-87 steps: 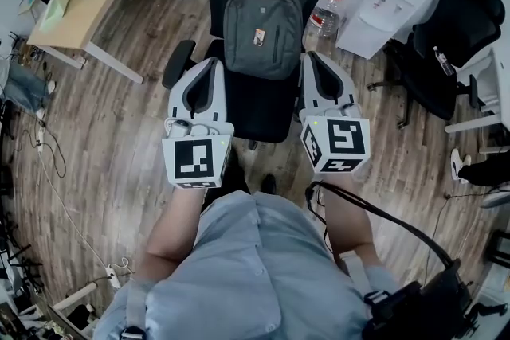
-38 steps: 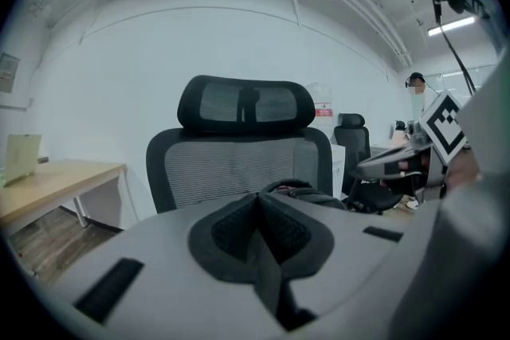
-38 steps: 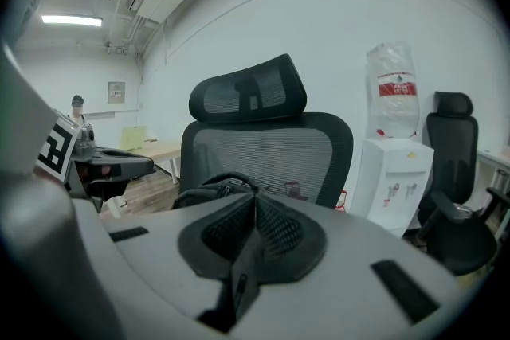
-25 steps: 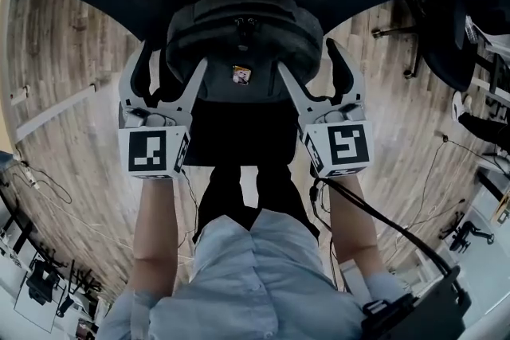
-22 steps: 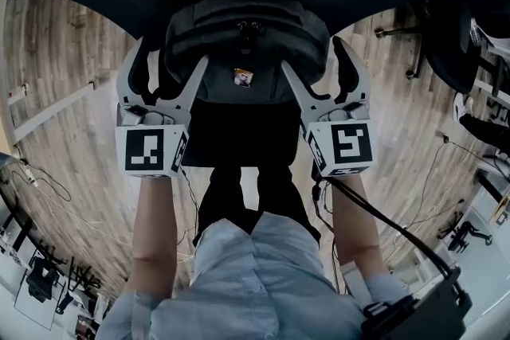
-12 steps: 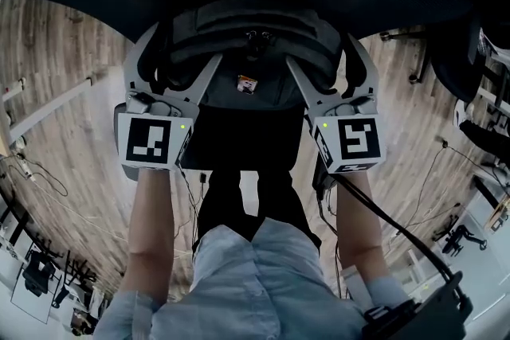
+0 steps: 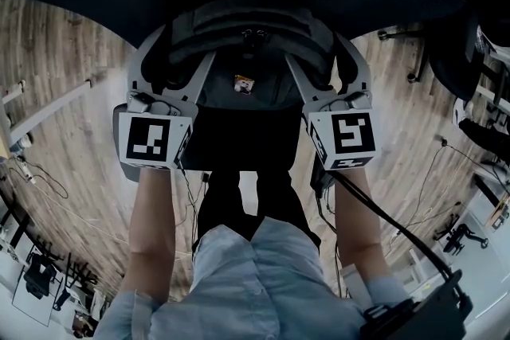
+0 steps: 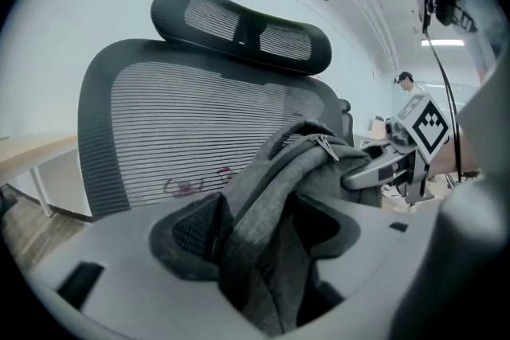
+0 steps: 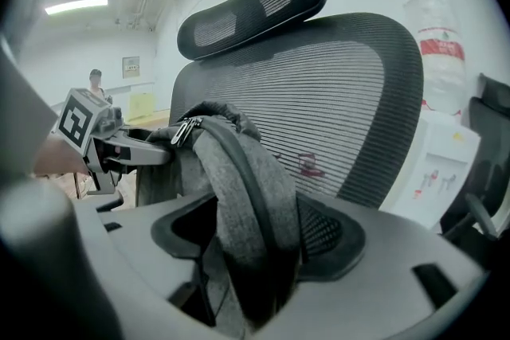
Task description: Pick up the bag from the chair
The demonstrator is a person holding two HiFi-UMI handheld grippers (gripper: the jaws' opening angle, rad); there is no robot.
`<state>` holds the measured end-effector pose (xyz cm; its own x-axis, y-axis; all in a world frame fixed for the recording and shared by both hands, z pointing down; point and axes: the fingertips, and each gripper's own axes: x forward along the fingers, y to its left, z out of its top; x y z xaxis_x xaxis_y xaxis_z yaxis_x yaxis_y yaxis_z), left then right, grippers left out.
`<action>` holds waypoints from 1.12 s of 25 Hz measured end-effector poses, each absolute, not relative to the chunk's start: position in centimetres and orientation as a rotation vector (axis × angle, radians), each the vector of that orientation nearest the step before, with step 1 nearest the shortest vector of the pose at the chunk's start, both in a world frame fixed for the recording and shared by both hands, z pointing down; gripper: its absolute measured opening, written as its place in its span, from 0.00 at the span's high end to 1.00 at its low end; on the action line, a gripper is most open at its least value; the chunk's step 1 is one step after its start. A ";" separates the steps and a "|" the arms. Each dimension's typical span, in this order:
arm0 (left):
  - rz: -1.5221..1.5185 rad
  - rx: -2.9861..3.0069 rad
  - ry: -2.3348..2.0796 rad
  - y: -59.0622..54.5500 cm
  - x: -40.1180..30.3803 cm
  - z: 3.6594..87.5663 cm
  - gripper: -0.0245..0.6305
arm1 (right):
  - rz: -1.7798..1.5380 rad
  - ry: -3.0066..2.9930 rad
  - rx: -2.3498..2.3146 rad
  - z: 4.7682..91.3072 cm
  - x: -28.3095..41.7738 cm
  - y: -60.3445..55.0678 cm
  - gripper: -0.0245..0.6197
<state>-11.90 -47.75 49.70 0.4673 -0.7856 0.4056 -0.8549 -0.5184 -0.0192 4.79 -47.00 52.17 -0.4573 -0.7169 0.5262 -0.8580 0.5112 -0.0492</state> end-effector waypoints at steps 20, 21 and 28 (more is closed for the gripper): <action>0.481 2.476 -1.545 -40.8 -15.0 48.3 0.64 | 0.465 -2.360 1.354 51.1 1.8 -41.0 0.70; 0.489 2.479 -1.550 -40.3 -15.2 48.2 0.64 | 0.458 -2.366 1.354 50.9 1.6 -40.6 0.70; 0.474 2.512 -1.602 -37.9 -16.6 45.4 0.66 | 0.379 -2.400 1.384 47.5 0.3 -38.7 0.71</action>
<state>-16.63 -37.88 45.37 0.3893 -0.8613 0.3266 -0.9004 -0.4306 -0.0625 0.31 -38.71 47.47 -0.4656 -0.7785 0.4210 -0.8703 0.4891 -0.0581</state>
